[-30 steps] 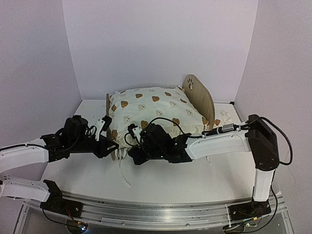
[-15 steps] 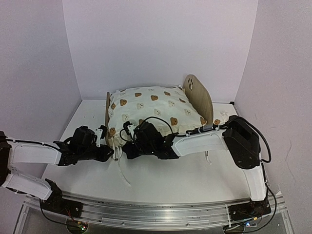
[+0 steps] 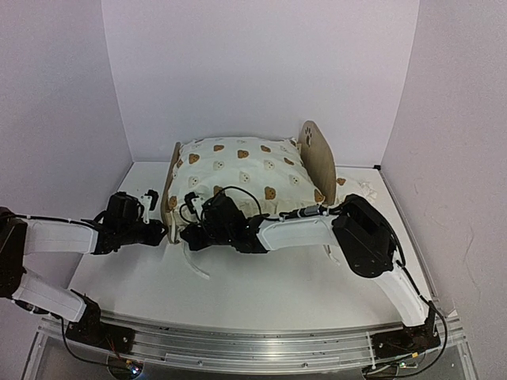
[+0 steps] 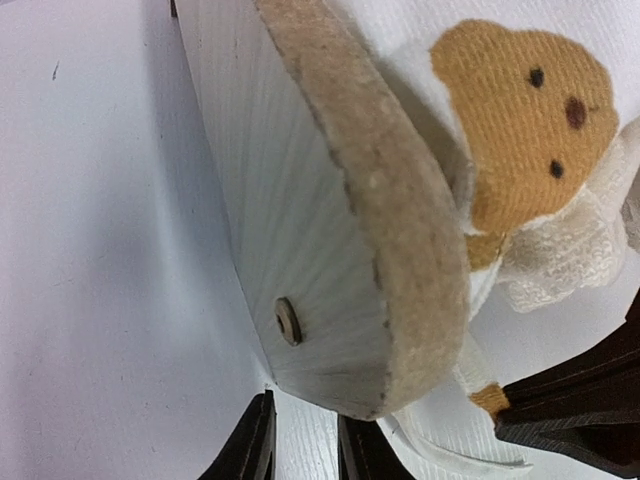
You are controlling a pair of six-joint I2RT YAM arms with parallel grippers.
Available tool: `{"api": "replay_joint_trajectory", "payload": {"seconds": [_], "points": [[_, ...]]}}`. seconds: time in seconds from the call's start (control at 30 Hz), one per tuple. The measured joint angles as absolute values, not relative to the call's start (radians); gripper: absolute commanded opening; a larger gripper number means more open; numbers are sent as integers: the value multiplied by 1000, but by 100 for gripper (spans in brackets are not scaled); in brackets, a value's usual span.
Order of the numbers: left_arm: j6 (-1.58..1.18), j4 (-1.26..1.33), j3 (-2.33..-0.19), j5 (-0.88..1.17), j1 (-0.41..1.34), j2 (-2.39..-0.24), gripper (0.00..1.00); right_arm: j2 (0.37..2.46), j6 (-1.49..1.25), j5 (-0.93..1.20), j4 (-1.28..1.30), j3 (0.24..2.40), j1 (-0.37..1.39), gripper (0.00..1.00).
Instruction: Set up the pet bed
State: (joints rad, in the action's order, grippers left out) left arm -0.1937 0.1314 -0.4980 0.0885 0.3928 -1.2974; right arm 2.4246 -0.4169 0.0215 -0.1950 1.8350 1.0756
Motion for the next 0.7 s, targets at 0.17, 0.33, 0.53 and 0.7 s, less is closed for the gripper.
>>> {"api": "replay_joint_trajectory", "payload": {"seconds": [0.17,0.33,0.53,0.7], "points": [[-246,134,-497,177,396,-1304,26,2434,-435,37,-214,1824,1076,0],[-300,194,-471,148,490,-1307,25,2431,-448,38,-239,1749,1076,0],[-314,250,-449,108,544,-1323,15,2423,-456,31,-254,1706,1076,0],[-314,199,-440,120,589,-1254,19,2404,-459,22,-255,1687,1076,0]]}}
